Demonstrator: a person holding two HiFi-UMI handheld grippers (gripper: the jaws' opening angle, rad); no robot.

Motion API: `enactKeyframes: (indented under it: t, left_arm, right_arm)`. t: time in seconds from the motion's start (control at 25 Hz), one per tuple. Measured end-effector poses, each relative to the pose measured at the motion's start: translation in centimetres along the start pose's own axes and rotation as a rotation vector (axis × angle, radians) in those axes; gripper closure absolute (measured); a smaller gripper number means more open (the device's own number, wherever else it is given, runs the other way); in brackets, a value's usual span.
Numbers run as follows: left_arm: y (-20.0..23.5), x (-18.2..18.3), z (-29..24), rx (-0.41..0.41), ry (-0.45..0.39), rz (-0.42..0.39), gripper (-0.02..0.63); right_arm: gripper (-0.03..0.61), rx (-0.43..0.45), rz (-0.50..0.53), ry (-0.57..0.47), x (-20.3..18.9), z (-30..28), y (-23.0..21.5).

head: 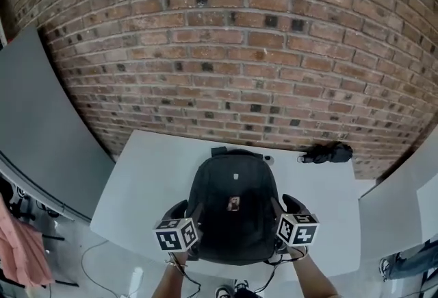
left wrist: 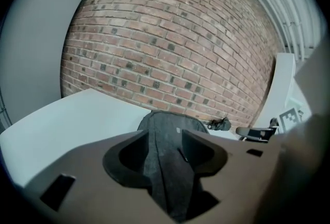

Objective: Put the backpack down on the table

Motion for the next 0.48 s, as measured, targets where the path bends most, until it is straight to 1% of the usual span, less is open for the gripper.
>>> enactKeyframes:
  t: [0.2, 0.32, 0.48]
  left_arm:
    - [-2.5, 1.0, 4.9, -0.034, -0.072, -0.03, 0.411]
    - [-3.9, 1.3, 8.0, -0.027, -0.117, -0.037, 0.419]
    - [-5.2, 1.4, 10.8, -0.033, -0.157, -0.017, 0.463]
  right_arm:
    - [0.443, 0.013, -0.004, -0.071, -0.2, 4.6, 2.2]
    - [0.453, 0.017, -0.002, -0.1, -0.5, 6.9, 3.5]
    - [0.473, 0.012, 0.009, -0.138, -0.9, 9.3, 5.1]
Point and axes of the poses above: the fingertips, and each gripper's own axes: z backward along the fingers, y to its left, x out of its top, the point moved 10 cm from there along z, backward along the fingers, and after that the axes turned 14 degrees about -z, right-handed, at the moved point
